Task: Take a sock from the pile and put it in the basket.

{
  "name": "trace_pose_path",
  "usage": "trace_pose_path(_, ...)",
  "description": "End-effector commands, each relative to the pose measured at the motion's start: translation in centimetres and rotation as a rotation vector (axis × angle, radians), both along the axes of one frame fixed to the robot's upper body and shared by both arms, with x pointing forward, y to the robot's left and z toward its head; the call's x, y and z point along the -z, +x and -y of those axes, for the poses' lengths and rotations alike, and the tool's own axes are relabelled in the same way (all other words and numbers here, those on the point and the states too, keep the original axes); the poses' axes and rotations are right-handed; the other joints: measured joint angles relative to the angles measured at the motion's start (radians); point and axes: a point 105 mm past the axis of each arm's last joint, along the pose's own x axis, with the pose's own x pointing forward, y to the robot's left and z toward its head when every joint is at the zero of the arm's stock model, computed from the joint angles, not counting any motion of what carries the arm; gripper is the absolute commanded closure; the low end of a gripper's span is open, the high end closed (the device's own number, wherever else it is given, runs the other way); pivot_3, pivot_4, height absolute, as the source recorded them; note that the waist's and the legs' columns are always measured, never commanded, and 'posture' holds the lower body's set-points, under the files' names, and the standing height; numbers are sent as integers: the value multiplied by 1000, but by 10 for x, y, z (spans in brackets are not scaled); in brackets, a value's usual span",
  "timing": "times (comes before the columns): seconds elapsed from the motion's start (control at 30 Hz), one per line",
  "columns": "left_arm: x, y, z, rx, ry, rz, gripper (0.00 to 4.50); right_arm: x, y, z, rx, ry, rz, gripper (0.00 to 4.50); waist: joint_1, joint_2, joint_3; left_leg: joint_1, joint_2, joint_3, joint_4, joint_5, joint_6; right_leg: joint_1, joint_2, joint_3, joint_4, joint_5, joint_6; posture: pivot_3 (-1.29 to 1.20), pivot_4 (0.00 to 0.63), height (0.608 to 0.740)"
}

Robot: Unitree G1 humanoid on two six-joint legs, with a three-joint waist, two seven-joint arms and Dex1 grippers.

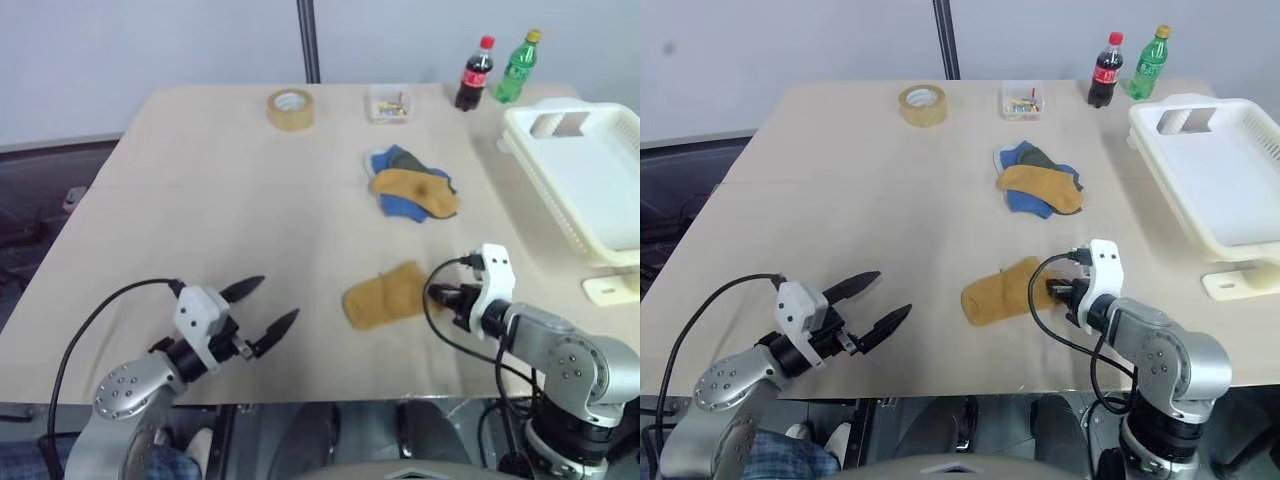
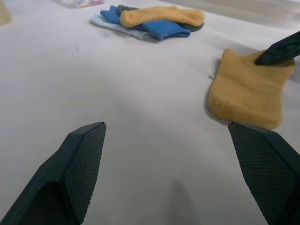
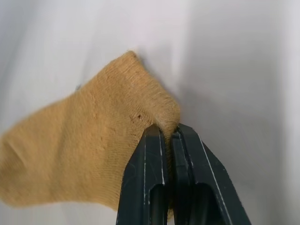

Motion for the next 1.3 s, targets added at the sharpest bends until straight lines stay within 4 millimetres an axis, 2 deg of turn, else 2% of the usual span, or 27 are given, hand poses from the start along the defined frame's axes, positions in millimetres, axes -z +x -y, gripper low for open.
trace_pose_path(0.03,-4,2,2,26,-3,12,0,5,-4,15,134,0,-29,4461,1,0,0,0,0,0,0,0,0,0,0,0,0,0,0,0,150,738)
trace_pose_path(0.23,-5,7,2,52,0,10,0,10,-21,16,100,14,-32,4461,0,0,0,0,-1,-1,0,0,0,0,0,-1,-1,0,0,0,150,738)
trace_pose_path(0.3,-5,8,2,55,0,11,0,1,-27,15,-10,-13,18,3800,-2,0,0,0,0,-1,0,0,0,0,0,-1,-1,0,0,0,150,738)
trace_pose_path(0.47,-5,9,4,62,-1,13,0,-24,-31,21,-242,-89,131,3800,-4,1,1,0,0,1,0,0,0,1,0,0,-1,0,0,0,150,738)
trace_pose_path(0.6,-5,9,4,58,-2,17,0,-27,-35,27,-357,-187,164,3800,-3,1,1,0,1,0,-1,0,0,1,2,0,0,0,0,0,150,738)
trace_pose_path(0.73,-5,9,3,49,0,19,0,-28,-33,31,-409,-175,164,3800,-2,-1,1,-1,1,1,0,0,0,2,1,0,-1,0,1,0,150,738)
trace_pose_path(0.77,-5,9,3,46,0,20,0,-25,-33,29,-422,-171,154,3273,-1,-1,1,-1,1,1,0,0,0,2,1,0,-1,0,1,0,150,738)
trace_pose_path(0.8,-5,9,3,44,0,21,0,-22,-34,27,-435,-169,142,2977,-1,-1,2,-1,1,1,0,0,0,2,1,0,-1,0,1,0,150,738)
trace_pose_path(0.87,-5,9,3,40,0,23,0,-17,-34,26,-444,-178,129,2105,0,-1,2,-1,1,0,0,0,0,2,1,-1,-1,0,1,0,150,738)
trace_pose_path(1.0,-6,7,1,26,-1,27,0,-15,-28,32,-414,-223,143,110,0,-1,2,-1,0,1,0,0,0,2,0,0,-1,0,1,0,150,738)
trace_pose_path(1.2,-6,5,-1,18,0,28,0,-36,-14,52,-414,-323,290,110,2,-1,2,-1,0,0,0,0,0,2,0,-1,-1,0,1,0,150,738)
trace_pose_path(1.3,-7,6,0,17,0,32,0,-53,-8,52,-460,-370,420,110,2,-1,2,-1,0,0,0,0,0,2,0,-1,-2,0,1,0,150,738)
